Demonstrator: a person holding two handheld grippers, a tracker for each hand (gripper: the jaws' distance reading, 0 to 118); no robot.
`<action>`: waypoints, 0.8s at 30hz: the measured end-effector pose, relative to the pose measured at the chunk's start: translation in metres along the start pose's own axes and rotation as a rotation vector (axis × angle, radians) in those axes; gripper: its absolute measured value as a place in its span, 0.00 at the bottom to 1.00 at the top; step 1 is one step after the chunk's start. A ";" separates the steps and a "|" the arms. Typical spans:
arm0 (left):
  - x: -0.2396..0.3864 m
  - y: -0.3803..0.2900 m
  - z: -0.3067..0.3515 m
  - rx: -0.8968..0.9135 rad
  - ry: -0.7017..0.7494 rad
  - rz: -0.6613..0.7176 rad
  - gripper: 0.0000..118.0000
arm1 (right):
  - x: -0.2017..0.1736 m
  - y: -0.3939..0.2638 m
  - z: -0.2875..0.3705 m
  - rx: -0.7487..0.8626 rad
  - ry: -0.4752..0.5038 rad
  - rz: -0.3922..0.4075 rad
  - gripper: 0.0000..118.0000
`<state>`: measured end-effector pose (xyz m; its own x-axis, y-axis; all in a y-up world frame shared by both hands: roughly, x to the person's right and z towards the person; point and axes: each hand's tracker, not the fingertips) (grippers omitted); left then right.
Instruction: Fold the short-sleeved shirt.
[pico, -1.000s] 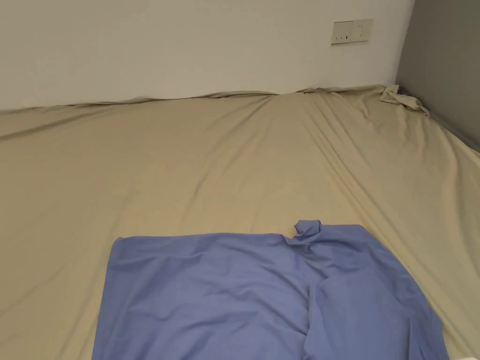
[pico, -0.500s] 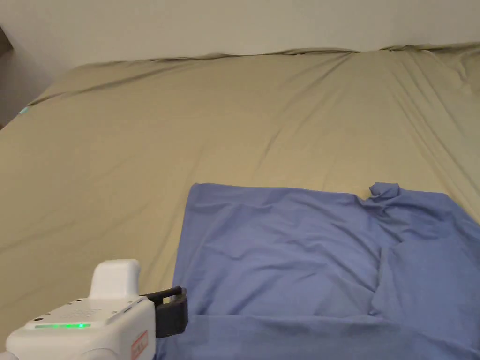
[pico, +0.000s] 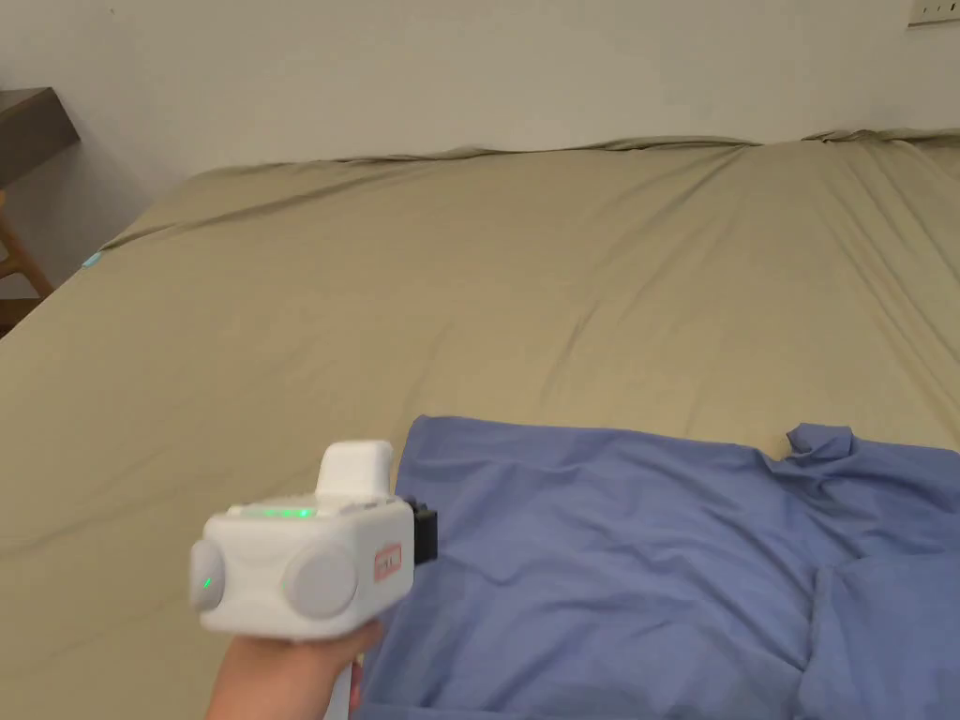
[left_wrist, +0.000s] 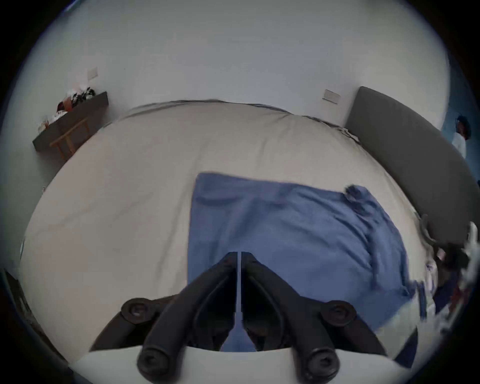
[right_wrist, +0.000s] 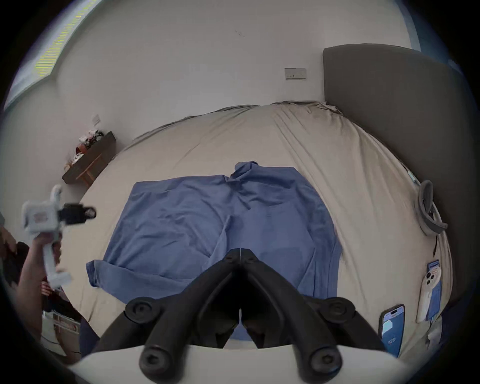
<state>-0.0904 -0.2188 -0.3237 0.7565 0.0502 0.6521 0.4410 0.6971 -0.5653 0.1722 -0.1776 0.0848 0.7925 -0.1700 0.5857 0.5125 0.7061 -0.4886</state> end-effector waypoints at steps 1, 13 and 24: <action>0.000 0.013 -0.025 -0.026 0.020 0.000 0.93 | 0.001 0.000 -0.002 -0.003 -0.007 0.002 0.02; -0.015 0.053 -0.213 -0.247 0.184 0.038 0.98 | 0.025 0.009 -0.032 -0.071 -0.092 -0.004 0.02; 0.003 0.068 -0.111 -0.015 -0.019 0.150 0.00 | 0.056 0.097 -0.130 -0.092 -0.122 0.120 0.19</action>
<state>-0.0047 -0.2504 -0.4160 0.8052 0.1670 0.5690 0.3306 0.6702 -0.6645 0.3094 -0.2078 -0.0144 0.8070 0.0001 0.5905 0.4491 0.6492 -0.6139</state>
